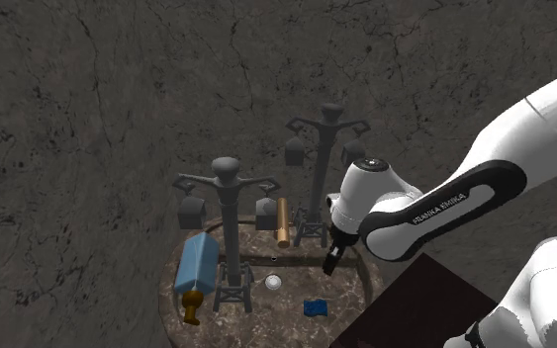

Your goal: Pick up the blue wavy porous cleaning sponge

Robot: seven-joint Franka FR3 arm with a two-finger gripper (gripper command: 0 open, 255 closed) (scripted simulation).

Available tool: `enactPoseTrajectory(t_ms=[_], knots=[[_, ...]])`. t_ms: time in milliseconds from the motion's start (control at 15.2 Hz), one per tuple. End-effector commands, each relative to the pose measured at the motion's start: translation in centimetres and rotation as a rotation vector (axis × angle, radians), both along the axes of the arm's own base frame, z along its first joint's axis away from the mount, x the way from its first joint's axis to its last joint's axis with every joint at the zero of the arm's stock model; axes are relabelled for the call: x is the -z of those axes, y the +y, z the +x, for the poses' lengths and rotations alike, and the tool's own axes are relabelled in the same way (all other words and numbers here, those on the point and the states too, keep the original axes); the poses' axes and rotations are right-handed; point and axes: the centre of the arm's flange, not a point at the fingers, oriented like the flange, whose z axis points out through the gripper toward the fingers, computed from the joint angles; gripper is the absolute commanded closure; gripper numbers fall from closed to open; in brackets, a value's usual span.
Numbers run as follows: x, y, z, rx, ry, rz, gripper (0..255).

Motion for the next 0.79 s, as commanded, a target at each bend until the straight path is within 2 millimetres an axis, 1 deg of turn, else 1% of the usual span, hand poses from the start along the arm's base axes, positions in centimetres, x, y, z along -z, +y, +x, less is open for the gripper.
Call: enactPoseTrajectory(t_ms=[0,594,726], knots=[[2.3,1.0,0.2,-0.015,0.003,0.011,0],[12.8,5.9,1.0,-0.082,0.023,0.054,0],[13.7,6.1,1.0,-0.084,0.024,0.055,0]])
